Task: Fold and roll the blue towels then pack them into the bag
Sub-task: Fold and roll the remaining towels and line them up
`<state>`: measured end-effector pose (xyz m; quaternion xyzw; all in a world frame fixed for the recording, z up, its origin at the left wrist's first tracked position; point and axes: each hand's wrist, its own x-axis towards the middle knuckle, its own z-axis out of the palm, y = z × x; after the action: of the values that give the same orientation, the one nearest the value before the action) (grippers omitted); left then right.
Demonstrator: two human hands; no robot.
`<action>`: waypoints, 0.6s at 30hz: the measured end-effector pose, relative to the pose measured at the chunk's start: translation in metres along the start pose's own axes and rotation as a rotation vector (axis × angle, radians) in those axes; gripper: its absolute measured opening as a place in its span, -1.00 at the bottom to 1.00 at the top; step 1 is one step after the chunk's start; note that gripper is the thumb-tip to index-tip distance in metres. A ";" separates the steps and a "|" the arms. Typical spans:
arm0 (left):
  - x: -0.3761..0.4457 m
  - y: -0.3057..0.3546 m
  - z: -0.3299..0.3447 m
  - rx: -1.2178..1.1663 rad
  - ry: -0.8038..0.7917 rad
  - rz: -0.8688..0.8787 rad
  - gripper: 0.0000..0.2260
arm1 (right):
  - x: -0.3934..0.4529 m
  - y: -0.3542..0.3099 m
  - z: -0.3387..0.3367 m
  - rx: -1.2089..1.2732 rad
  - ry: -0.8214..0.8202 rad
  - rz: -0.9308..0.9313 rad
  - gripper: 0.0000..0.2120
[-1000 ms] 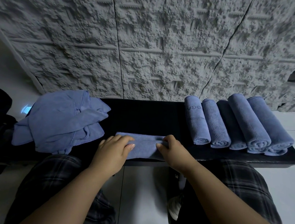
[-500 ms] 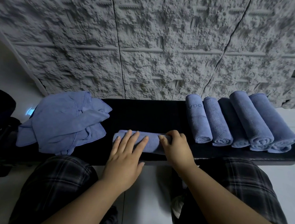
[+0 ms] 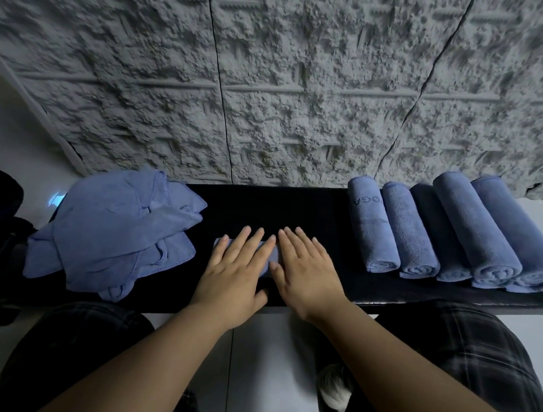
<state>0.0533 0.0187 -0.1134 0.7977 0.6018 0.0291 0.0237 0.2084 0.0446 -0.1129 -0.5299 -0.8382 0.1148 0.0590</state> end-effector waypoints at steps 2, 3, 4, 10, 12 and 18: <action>-0.001 0.002 0.003 0.000 -0.003 -0.039 -0.25 | 0.001 0.004 -0.003 0.005 -0.070 -0.033 -0.18; -0.001 0.002 0.004 -0.021 -0.001 -0.050 -0.26 | 0.002 0.006 -0.004 0.009 -0.101 -0.046 -0.17; -0.001 0.002 0.004 -0.035 0.001 -0.055 -0.27 | 0.003 0.008 -0.005 0.006 -0.129 -0.056 -0.16; 0.008 0.000 0.007 -0.088 -0.023 -0.093 -0.34 | 0.022 0.006 -0.021 -0.025 -0.364 0.006 -0.43; 0.012 0.002 0.006 -0.110 -0.045 -0.119 -0.34 | 0.030 0.007 -0.027 -0.027 -0.453 0.031 -0.43; 0.019 -0.017 -0.004 -0.365 -0.138 -0.083 -0.36 | 0.022 0.004 -0.023 0.056 -0.412 0.112 -0.45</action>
<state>0.0416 0.0421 -0.1099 0.7549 0.6158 0.0821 0.2102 0.2077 0.0697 -0.0921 -0.5392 -0.7981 0.2472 -0.1055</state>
